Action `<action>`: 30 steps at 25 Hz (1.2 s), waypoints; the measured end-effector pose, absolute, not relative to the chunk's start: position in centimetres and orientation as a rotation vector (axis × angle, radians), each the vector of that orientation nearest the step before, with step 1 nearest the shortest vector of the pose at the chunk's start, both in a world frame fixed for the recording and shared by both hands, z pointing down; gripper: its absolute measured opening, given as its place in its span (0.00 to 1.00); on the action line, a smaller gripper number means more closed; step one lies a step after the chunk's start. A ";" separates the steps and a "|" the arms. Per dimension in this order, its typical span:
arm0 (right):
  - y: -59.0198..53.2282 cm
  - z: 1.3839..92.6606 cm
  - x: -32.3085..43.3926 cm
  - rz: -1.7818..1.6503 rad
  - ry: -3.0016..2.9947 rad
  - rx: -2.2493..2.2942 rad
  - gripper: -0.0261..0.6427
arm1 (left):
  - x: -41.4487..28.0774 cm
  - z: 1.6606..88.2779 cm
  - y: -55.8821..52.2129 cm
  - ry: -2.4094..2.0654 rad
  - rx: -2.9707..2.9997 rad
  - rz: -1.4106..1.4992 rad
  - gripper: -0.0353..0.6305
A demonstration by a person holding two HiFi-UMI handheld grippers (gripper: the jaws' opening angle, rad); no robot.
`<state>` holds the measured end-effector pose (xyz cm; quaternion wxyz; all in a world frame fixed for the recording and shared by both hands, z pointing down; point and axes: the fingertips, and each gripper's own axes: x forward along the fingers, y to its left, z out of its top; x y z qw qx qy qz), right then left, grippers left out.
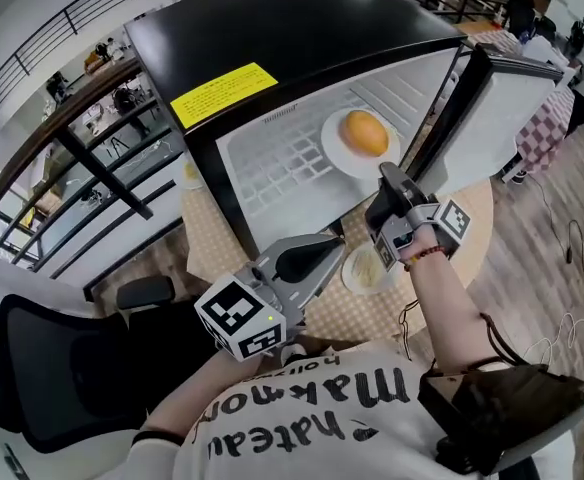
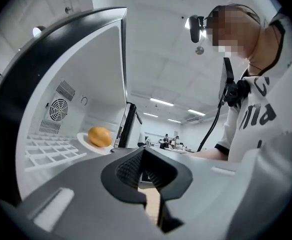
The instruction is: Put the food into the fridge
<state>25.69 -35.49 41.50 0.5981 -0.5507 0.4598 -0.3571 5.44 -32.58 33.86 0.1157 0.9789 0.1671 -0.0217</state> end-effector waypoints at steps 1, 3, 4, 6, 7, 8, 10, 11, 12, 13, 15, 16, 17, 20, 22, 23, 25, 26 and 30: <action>-35.6 41.5 26.0 -0.835 1.053 -1.294 0.08 | 5.7 33.7 -32.5 0.512 2.869 -0.065 0.06; -35.9 41.3 26.5 -0.851 1.025 -1.319 0.08 | 6.2 33.1 -32.5 0.540 2.875 -0.073 0.06; -36.1 41.1 26.7 -0.859 1.018 -1.330 0.08 | 6.4 32.8 -32.7 0.544 2.876 -0.077 0.06; -36.7 40.6 26.9 -0.873 1.012 -1.354 0.08 | 6.6 32.3 -33.2 0.547 2.871 -0.083 0.06; -37.0 40.6 26.9 -0.878 1.005 -1.364 0.08 | 6.6 32.3 -33.3 0.552 2.867 -0.084 0.06; -37.1 40.6 27.0 -0.880 0.995 -1.375 0.08 | 6.7 32.4 -33.3 0.558 2.862 -0.083 0.06; -37.0 40.9 27.3 -0.874 0.968 -1.405 0.08 | 6.7 32.8 -33.1 0.570 2.859 -0.079 0.06; -36.9 41.0 27.5 -0.867 0.954 -1.423 0.08 | 6.6 32.9 -32.9 0.573 2.863 -0.080 0.06; -36.7 40.9 27.6 -0.858 0.942 -1.442 0.08 | 6.6 32.9 -32.8 0.571 2.869 -0.084 0.06; -36.6 40.9 27.8 -0.850 0.935 -1.458 0.08 | 6.5 32.9 -32.7 0.567 2.875 -0.091 0.06; -36.7 40.8 28.0 -0.843 0.935 -1.483 0.08 | 6.3 32.9 -32.5 0.558 2.879 -0.105 0.06; -36.7 40.8 28.1 -0.843 0.936 -1.500 0.08 | 6.3 32.9 -32.4 0.559 2.878 -0.108 0.06; -36.8 40.8 28.3 -0.845 0.934 -1.523 0.08 | 6.3 33.0 -32.2 0.564 2.876 -0.107 0.06; -37.2 40.7 28.6 -0.859 0.921 -1.603 0.08 | 6.2 33.0 -31.9 0.590 2.876 -0.098 0.06; -37.9 40.6 28.7 -0.878 0.919 -1.642 0.08 | 6.1 32.9 -32.1 0.591 2.873 -0.095 0.06; -38.2 40.6 28.8 -0.888 0.920 -1.657 0.08 | 6.0 32.8 -32.4 0.590 2.869 -0.096 0.06; -38.9 40.6 29.0 -0.907 0.918 -1.687 0.09 | 5.7 32.7 -32.8 0.587 2.865 -0.097 0.06; -39.2 40.6 29.1 -0.917 0.918 -1.703 0.09 | 5.5 32.6 -33.1 0.582 2.864 -0.095 0.06; -40.0 40.8 29.0 -0.952 0.911 -1.787 0.10 | 4.6 32.6 -33.5 0.565 2.855 -0.091 0.06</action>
